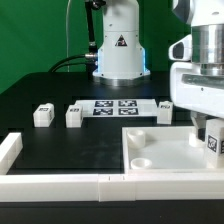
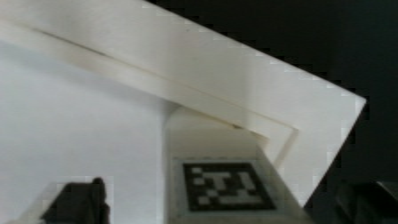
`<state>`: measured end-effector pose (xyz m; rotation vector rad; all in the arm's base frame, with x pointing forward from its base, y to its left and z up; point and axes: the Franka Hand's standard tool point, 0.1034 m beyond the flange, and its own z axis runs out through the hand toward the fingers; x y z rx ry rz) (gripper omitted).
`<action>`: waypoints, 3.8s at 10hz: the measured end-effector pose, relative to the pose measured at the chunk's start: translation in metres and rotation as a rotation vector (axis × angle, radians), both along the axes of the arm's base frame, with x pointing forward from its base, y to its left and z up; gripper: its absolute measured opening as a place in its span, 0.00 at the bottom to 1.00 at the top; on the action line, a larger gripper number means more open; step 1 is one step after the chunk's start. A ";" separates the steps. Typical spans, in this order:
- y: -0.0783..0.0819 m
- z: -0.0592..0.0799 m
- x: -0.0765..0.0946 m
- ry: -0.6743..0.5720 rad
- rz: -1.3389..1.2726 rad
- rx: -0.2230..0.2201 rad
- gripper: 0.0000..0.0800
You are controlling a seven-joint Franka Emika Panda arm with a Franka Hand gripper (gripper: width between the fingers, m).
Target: Assemble one leg
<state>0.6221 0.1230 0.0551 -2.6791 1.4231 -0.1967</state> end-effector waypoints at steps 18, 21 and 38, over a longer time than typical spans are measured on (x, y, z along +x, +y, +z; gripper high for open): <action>-0.009 -0.001 0.001 -0.018 0.848 -0.162 0.33; -0.015 -0.001 0.000 -0.002 0.518 -0.116 0.33; -0.046 0.000 -0.006 0.033 0.196 -0.158 0.81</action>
Offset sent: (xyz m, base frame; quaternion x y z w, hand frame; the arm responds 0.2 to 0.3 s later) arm -0.0055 0.0177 -0.0013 0.0267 -0.0401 -0.3379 0.9400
